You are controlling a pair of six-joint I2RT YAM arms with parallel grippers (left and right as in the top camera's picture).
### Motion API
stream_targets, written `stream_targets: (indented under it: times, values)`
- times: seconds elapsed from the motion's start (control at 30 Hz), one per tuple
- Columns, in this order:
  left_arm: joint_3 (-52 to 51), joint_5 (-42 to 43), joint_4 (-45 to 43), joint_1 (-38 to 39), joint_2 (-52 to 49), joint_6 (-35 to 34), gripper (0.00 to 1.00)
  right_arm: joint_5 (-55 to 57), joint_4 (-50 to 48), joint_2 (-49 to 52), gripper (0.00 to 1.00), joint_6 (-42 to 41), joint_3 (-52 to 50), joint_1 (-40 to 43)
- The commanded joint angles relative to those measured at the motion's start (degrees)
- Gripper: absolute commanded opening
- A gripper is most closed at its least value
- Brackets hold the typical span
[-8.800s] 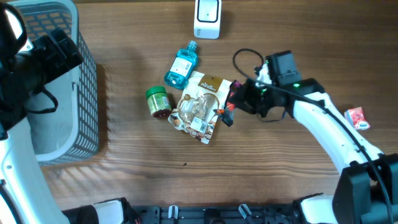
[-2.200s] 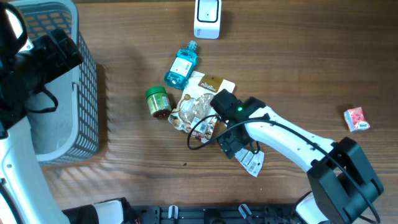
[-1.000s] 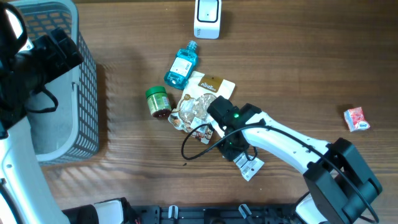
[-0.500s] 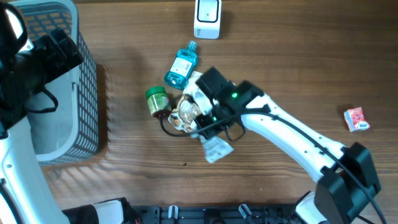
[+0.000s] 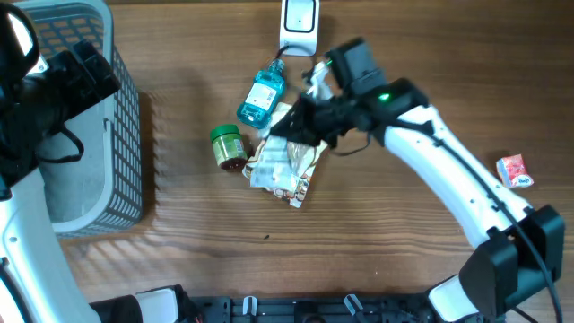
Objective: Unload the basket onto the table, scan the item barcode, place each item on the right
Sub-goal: 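Raise the wrench package with the right gripper up to the scanner, then hold the wrench package in front of the scanner window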
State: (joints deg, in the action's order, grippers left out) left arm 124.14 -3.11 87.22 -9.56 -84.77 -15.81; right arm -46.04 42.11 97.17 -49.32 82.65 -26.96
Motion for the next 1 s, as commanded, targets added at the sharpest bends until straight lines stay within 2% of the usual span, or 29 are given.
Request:
stream_targets:
  times: [0.0,0.13,0.2,0.27,0.33,0.4,0.57,0.67,0.8,0.93,0.97]
  values:
    - [0.48,0.28,-0.11,-0.46,-0.15,-0.07,1.0,-7.28,-2.49,-1.4,0.04,-4.94,1.36,2.36]
    - [0.48,0.28,-0.09,-0.46,-0.15,-0.09,1.0,-7.61,-4.66,-1.4,0.05,-3.39,1.36,3.21]
    - [0.48,0.26,-0.11,-0.46,-0.15,-0.09,1.0,-5.29,-7.34,-1.4,0.05,3.61,1.36,3.19]
    - [0.48,0.26,-0.11,-0.46,-0.15,-0.09,1.0,2.23,-9.01,-1.38,0.05,10.32,1.36,3.19]
    - [0.48,0.26,-0.11,-0.46,-0.15,-0.07,1.0,19.39,-9.14,-1.38,0.05,18.58,1.33,3.19]
    - [0.48,0.28,-0.11,-0.46,-0.15,-0.07,1.0,28.85,-12.31,-0.98,0.05,26.69,1.33,3.19]
    - [0.48,0.28,-0.09,-0.46,-0.15,-0.07,1.0,41.64,-28.46,3.08,0.05,38.18,1.33,3.19]
    - [0.48,0.26,-0.11,-0.46,-0.15,-0.09,1.0,46.71,-40.35,9.9,0.05,42.56,1.36,3.19]
    - [0.48,0.26,-0.11,-0.46,-0.15,-0.07,1.0,50.62,-56.39,19.21,0.05,52.7,2.45,3.15]
    - [0.48,0.26,-0.11,-0.46,-0.15,-0.09,1.0,54.07,-65.53,25.64,0.05,63.39,6.25,3.15]
    - [0.48,0.26,-0.09,-0.46,-0.15,-0.07,1.0,55.41,-66.82,28.3,0.05,68.52,8.94,3.15]
